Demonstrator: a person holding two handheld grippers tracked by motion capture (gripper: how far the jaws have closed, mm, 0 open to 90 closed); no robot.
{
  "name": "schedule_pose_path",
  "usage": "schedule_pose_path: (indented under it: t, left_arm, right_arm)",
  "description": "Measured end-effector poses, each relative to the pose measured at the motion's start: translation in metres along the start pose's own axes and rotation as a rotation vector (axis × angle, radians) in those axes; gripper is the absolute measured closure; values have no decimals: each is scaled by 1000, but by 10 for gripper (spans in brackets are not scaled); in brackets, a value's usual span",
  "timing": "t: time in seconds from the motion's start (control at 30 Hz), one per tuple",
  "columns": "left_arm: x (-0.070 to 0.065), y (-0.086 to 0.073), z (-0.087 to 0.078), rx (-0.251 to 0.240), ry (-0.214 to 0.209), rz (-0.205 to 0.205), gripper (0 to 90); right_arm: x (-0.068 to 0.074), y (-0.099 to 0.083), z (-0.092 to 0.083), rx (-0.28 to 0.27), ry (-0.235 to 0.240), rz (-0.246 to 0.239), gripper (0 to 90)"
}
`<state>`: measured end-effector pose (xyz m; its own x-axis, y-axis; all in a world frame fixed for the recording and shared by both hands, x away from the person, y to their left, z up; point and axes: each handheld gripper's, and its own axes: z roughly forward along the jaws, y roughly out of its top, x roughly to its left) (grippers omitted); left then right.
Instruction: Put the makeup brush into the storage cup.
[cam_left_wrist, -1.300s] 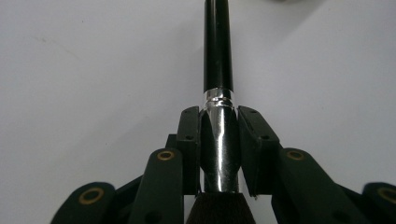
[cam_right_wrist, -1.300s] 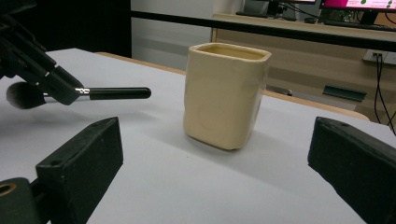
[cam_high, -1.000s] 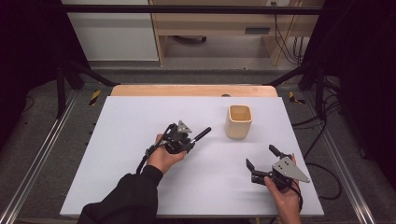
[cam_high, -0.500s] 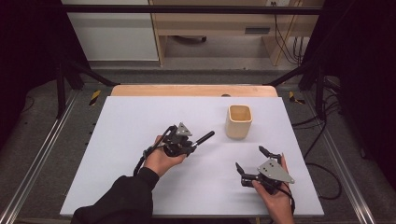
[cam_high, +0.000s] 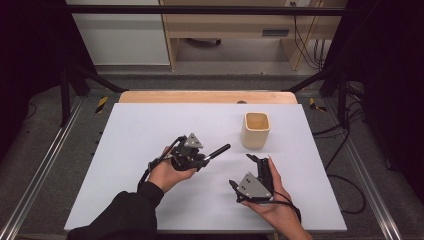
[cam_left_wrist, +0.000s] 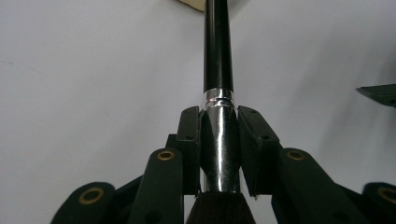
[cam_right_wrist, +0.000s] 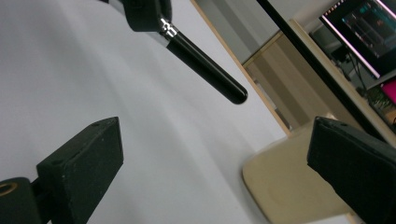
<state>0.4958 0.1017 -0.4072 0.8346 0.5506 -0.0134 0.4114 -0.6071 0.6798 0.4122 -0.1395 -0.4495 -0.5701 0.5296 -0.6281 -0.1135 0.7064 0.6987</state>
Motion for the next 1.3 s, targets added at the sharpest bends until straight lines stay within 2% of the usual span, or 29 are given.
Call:
schedule_pose_path:
  t: [0.17, 0.43, 0.5, 0.53, 0.63, 0.8, 0.83, 0.87, 0.97, 1.0, 1.03, 1.07, 1.17, 1.2, 1.23, 1.3]
  left_arm:
    - [-3, 0, -1, -4, -11, 5, 711]
    - [-7, 2, -6, 3, -32, 35, 711]
    - [-9, 2, -6, 4, -46, 30, 710]
    - [-9, 2, -6, 17, -48, 47, 710]
    - [-10, 3, -6, 21, -52, 50, 711]
    - [-13, 4, -6, 28, -62, 57, 710]
    - [-14, 4, -6, 28, -64, 59, 710]
    - [-14, 5, -6, 29, -65, 61, 710]
    - [-16, 7, -5, 34, -69, 68, 710]
    - [-17, 7, -5, 29, -69, 67, 710]
    - [-17, 7, -5, 31, -72, 69, 710]
    - [-18, 8, -5, 35, -74, 72, 710]
    - [-19, 8, -6, 39, -76, 77, 711]
    - [-19, 8, -6, 39, -77, 78, 710]
    - [-19, 9, -7, 42, -79, 78, 710]
    - [-19, 9, -7, 43, -80, 81, 711]
  right_arm:
    - [2, 14, 8, 17, -1, -143, 58]
    - [0, 24, 22, 9, 21, -219, 124]
    - [1, 26, 26, 12, 26, -251, 139]
    - [3, 27, 26, 13, 28, -246, 147]
    - [5, 30, 29, 14, 44, -284, 174]
    - [10, 30, 33, 27, 38, -331, 209]
    - [10, 30, 34, 21, 46, -357, 221]
    - [11, 30, 34, 27, 47, -347, 232]
    - [11, 32, 36, 15, 48, -416, 276]
    - [13, 33, 35, 31, 48, -392, 292]
    - [13, 33, 35, 32, 43, -398, 308]
    - [12, 34, 35, 33, 46, -422, 320]
    - [12, 34, 36, 41, 50, -455, 377]
    - [13, 34, 36, 52, 49, -450, 400]
    - [12, 34, 37, 42, 53, -483, 421]
    - [13, 34, 37, 50, 57, -497, 446]
